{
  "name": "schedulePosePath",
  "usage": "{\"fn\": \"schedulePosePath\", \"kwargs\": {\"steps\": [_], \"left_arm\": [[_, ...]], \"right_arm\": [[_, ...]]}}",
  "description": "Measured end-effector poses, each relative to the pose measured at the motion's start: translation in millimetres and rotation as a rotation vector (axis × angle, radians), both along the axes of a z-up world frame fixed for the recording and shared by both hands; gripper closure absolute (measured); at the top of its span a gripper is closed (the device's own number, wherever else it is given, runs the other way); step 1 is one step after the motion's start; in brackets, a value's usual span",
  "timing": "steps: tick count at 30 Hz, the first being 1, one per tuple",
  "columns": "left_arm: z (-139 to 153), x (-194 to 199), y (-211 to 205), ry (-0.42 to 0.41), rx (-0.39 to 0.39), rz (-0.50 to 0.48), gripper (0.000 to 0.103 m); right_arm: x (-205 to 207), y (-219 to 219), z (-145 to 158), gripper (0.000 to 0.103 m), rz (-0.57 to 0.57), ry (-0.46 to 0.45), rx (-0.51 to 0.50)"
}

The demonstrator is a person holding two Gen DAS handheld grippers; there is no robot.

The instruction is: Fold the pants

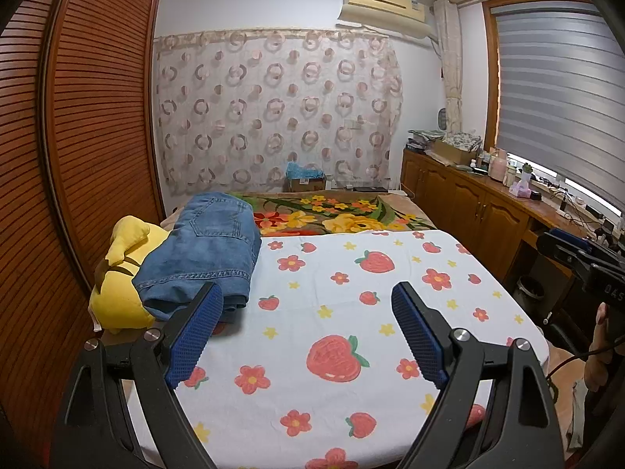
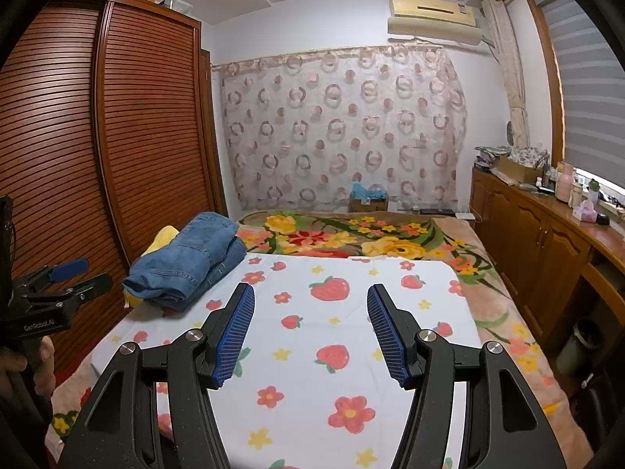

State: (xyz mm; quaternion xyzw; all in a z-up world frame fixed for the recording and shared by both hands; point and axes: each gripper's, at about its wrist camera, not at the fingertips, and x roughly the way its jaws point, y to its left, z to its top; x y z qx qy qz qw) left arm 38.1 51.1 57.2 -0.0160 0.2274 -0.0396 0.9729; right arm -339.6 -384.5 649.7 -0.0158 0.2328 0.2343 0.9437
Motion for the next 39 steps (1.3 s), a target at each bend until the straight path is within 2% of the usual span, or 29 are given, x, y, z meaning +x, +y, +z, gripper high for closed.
{"fn": "schedulePosePath", "kwargs": {"steps": [39], "left_arm": [[-1.2,-1.2,-3.7,-0.002,0.004,-0.001,0.014]], "right_arm": [[0.3,-4.5,-4.7,0.041,-0.002,0.001,0.003]]}}
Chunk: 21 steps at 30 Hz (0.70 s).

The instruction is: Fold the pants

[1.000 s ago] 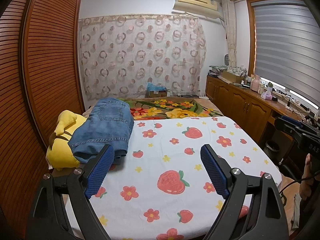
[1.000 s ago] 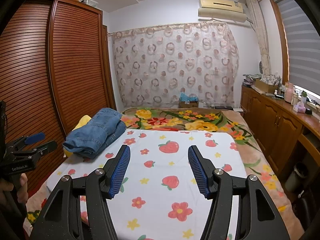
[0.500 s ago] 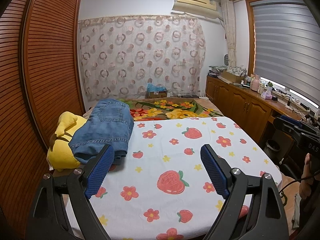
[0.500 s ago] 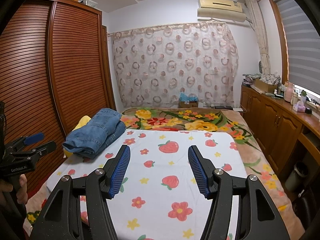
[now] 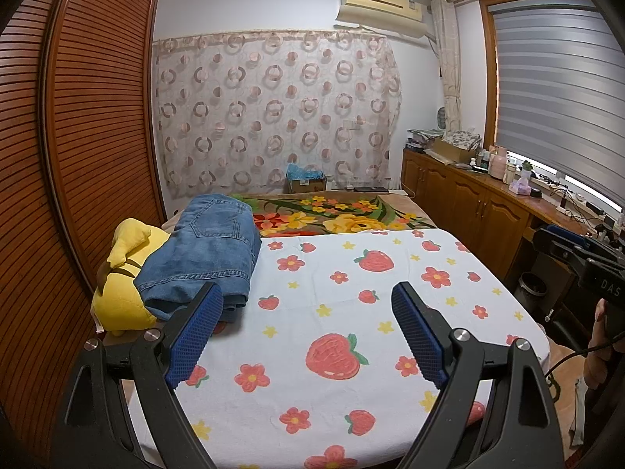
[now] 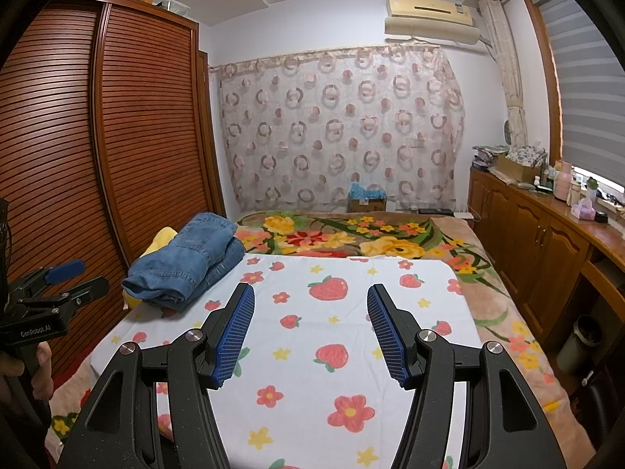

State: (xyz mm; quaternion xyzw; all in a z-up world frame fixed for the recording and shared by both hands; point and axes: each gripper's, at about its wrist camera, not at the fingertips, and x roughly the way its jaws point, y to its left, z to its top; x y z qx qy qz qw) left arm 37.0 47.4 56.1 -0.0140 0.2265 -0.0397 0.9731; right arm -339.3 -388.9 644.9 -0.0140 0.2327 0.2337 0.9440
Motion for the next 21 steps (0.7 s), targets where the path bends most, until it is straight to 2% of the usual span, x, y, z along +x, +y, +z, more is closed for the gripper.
{"fn": "schedulePosePath", "kwargs": {"steps": [21], "left_arm": [[-1.1,-0.5,-1.0,-0.001,0.003,0.000,0.014]], "right_arm": [[-1.2,3.5,2.6,0.041,-0.008,-0.012,0.005]]}}
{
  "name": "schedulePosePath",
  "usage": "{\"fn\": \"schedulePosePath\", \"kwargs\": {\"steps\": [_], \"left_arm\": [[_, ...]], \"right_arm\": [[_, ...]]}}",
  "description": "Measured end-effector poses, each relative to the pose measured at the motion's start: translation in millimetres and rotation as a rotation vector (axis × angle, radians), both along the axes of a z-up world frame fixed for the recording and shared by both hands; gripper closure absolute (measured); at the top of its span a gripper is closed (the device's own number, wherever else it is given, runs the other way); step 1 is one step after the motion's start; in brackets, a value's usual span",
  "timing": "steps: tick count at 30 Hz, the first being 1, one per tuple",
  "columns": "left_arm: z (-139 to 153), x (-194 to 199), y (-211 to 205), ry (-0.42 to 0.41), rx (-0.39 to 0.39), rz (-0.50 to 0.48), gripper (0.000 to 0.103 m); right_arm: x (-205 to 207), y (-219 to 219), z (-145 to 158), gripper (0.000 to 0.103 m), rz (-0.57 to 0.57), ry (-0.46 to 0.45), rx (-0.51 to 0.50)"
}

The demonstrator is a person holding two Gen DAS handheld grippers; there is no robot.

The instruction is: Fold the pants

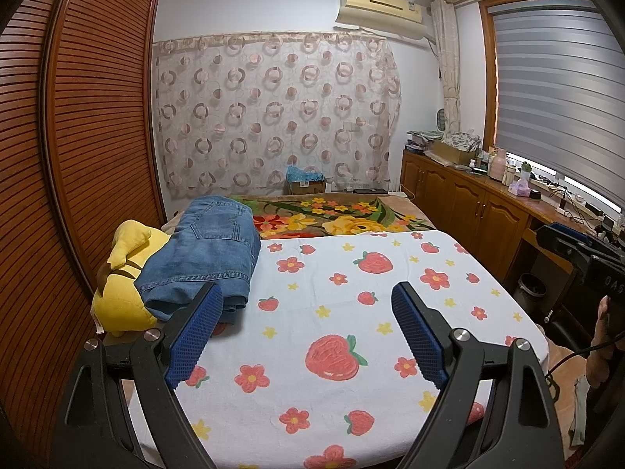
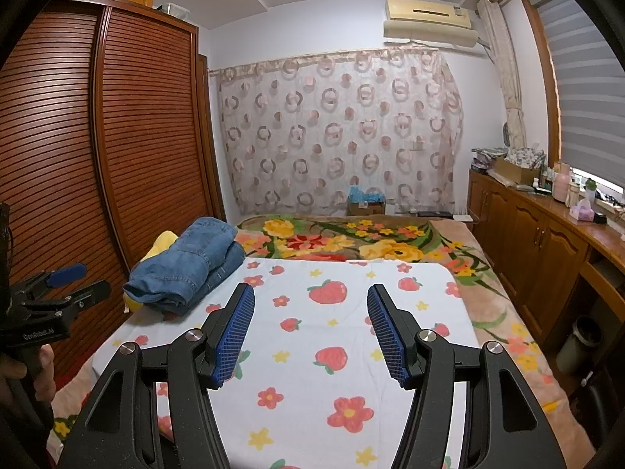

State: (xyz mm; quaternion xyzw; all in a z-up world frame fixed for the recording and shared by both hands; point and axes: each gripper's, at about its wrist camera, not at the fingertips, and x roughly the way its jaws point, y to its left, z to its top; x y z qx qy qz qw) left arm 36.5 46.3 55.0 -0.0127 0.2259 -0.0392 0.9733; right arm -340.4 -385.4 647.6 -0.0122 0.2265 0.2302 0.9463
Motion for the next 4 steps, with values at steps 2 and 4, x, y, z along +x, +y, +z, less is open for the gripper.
{"fn": "schedulePosePath", "kwargs": {"steps": [2,4], "left_arm": [[-0.9,-0.2,-1.1,0.000,0.000,0.000,0.014],[-0.7,-0.2,-0.6,0.000,0.001,-0.001,0.014]], "right_arm": [[-0.7,1.6,0.7,0.041,-0.002,-0.004,0.002],[-1.8,2.9,0.0,0.041,-0.002,-0.005,0.001]]}}
